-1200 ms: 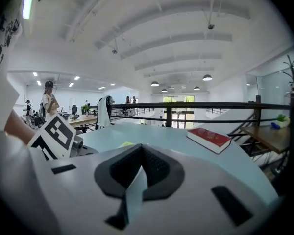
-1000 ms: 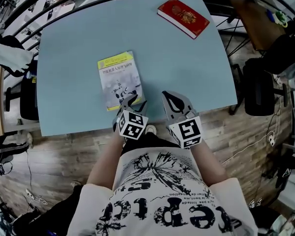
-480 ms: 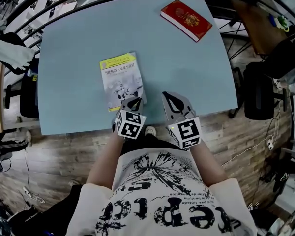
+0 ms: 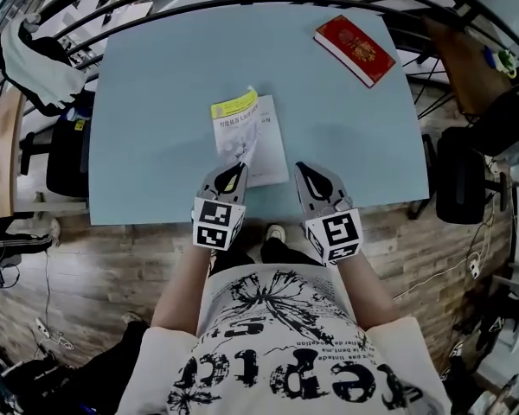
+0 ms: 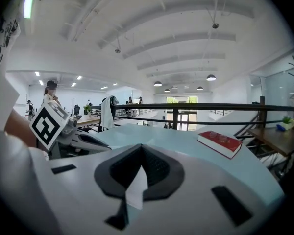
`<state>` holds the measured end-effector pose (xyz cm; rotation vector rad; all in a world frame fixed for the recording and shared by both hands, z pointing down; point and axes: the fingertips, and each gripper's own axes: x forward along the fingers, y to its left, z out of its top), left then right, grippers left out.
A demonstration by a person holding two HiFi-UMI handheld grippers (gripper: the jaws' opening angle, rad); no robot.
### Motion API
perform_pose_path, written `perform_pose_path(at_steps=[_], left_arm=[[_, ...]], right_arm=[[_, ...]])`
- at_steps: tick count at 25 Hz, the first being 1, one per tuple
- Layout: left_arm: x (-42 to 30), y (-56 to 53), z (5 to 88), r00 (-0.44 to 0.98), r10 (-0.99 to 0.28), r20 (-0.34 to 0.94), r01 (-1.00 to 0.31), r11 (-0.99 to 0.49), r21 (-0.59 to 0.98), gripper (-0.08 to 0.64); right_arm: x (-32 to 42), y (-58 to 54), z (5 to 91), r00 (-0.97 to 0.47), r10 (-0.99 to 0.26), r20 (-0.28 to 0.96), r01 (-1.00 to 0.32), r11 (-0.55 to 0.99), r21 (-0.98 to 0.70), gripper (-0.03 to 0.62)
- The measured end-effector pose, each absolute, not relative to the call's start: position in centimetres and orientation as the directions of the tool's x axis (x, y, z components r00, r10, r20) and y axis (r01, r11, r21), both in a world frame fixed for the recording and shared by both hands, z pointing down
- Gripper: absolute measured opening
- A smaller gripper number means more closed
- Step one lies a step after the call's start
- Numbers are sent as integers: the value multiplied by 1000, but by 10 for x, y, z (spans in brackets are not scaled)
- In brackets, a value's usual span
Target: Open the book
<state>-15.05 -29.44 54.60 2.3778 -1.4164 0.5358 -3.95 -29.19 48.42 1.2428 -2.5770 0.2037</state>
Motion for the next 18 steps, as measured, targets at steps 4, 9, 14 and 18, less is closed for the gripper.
perform_pose_path(at_steps=[4,9,14,18], left_arm=[[-208,-282,527,413,-804,429,-908,-399,126,21],[-268,-258,535,364,-827,429,-931,-327,160,21],[-316,-240,566,316,-819,479,-948,-250,197,23],[-344,-231,596,285,-792,540,-957,-207,201,23]], right_arm=[[-83,-283,478,-603,-739,301,-777,630,-10,8],[-129,-273,477,-622,-720,308,-759,651,-11,8],[-165,-268,486,-629,-703,331,-749,662,-18,8],[-185,-265,496,-622,-697,357,-753,658,-27,8]])
